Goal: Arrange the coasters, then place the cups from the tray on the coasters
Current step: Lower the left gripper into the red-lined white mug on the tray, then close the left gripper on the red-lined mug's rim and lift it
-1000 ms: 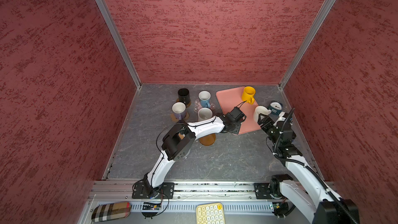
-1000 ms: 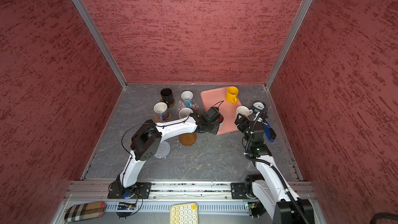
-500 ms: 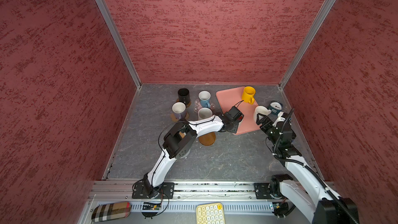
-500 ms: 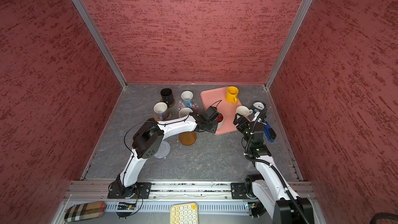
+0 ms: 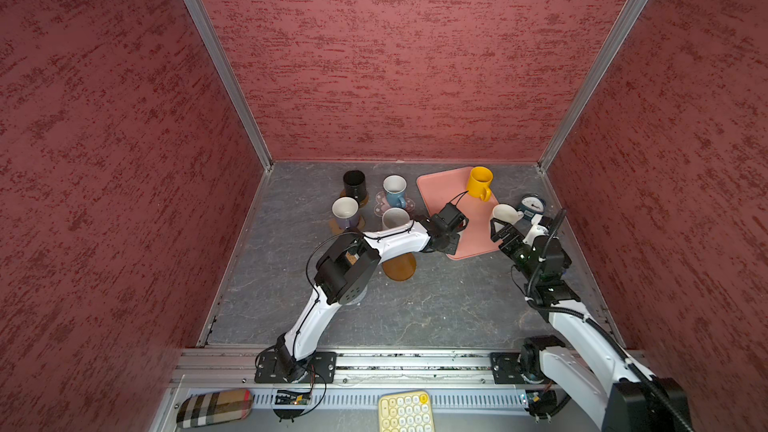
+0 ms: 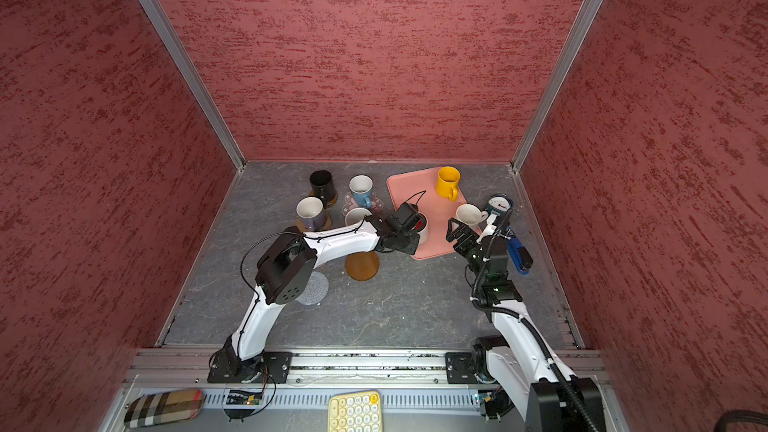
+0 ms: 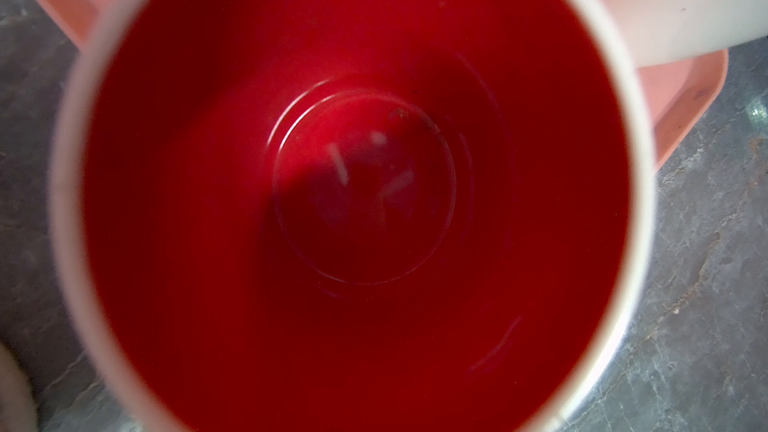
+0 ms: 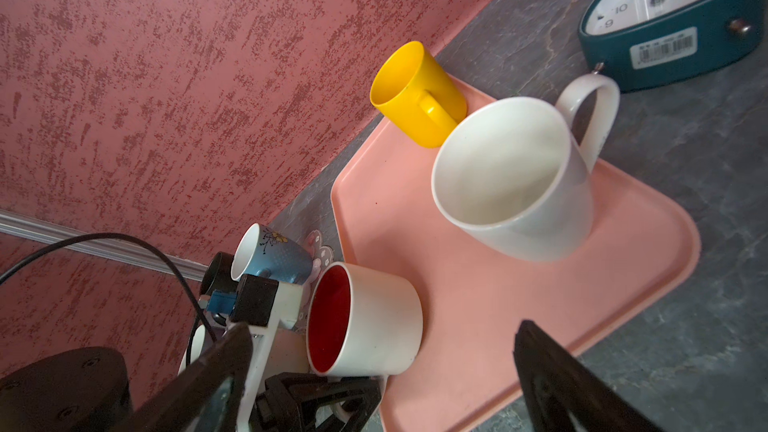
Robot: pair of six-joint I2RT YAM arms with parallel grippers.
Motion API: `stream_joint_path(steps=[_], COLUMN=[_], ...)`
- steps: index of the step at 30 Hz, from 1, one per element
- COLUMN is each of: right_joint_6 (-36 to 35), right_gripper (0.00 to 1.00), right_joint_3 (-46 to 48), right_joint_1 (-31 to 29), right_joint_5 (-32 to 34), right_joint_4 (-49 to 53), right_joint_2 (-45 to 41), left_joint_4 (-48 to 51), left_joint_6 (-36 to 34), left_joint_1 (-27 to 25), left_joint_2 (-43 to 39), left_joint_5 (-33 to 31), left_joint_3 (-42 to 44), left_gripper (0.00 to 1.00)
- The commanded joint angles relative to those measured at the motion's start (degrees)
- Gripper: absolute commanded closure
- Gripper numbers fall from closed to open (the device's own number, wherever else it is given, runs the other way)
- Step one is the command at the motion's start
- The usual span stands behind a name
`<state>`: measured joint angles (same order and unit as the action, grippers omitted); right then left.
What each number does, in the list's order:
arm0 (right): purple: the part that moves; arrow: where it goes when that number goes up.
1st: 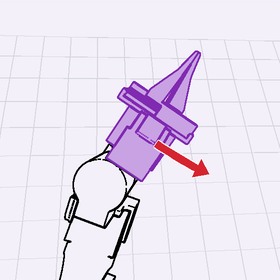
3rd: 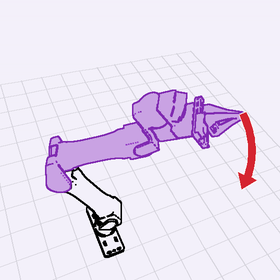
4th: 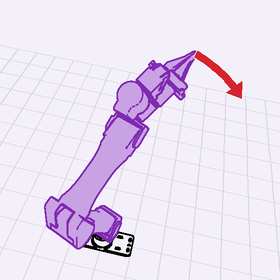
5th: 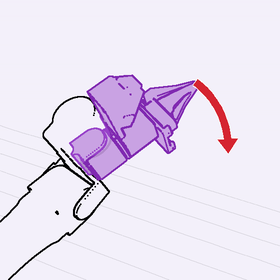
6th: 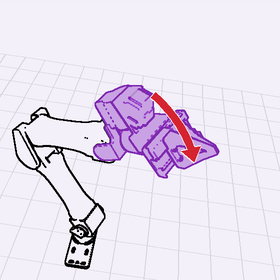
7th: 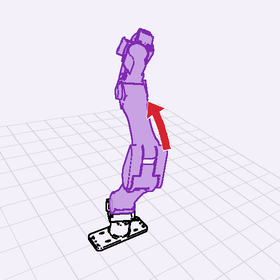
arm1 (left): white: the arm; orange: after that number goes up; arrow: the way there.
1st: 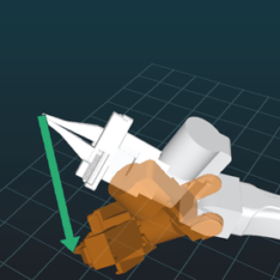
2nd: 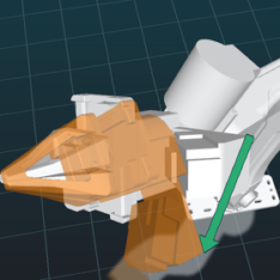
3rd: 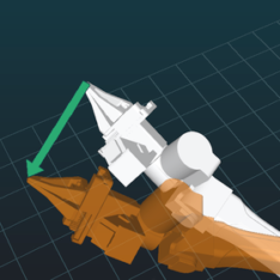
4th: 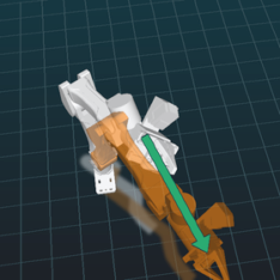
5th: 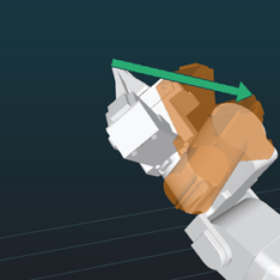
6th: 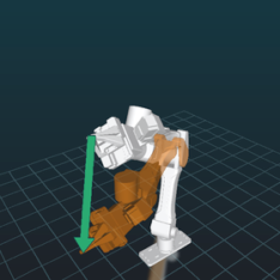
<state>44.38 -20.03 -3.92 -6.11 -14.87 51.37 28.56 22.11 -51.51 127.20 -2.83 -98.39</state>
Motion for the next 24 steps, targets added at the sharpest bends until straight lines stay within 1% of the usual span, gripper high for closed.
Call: stream_joint_path(steps=[1,8,14,17,24], right_joint_6=[-0.73,-1.99,-5.21,-6.11,-7.35], right_gripper=[0.01,0.01,0.01,0.01,0.01], right_joint_3=[0.43,0.43,0.59,0.53,-2.73], right_joint_1=[0.24,0.20,0.15,0.17,0.16], right_joint_5=[-0.75,-0.13,-3.01,-2.87,-1.60], right_joint_4=[-2.45,-1.21,-1.65,-0.92,4.30], right_joint_2=[-0.26,-3.17,-7.16,-9.70,-12.34], left_joint_4=[0.92,1.67,2.04,1.71,1.78], left_joint_6=[-1.34,-3.84,-5.41,-5.50,-5.80], left_joint_1=[0.42,-0.01,-1.34,-2.08,-3.11], left_joint_2=[1.18,-1.32,-4.07,-5.56,-10.08], left_joint_5=[-0.20,-2.59,-5.54,-6.44,-8.49], left_joint_3=[-1.76,-2.28,-1.68,-0.48,2.41], left_gripper=[1.00,1.00,1.00,1.00,1.00])
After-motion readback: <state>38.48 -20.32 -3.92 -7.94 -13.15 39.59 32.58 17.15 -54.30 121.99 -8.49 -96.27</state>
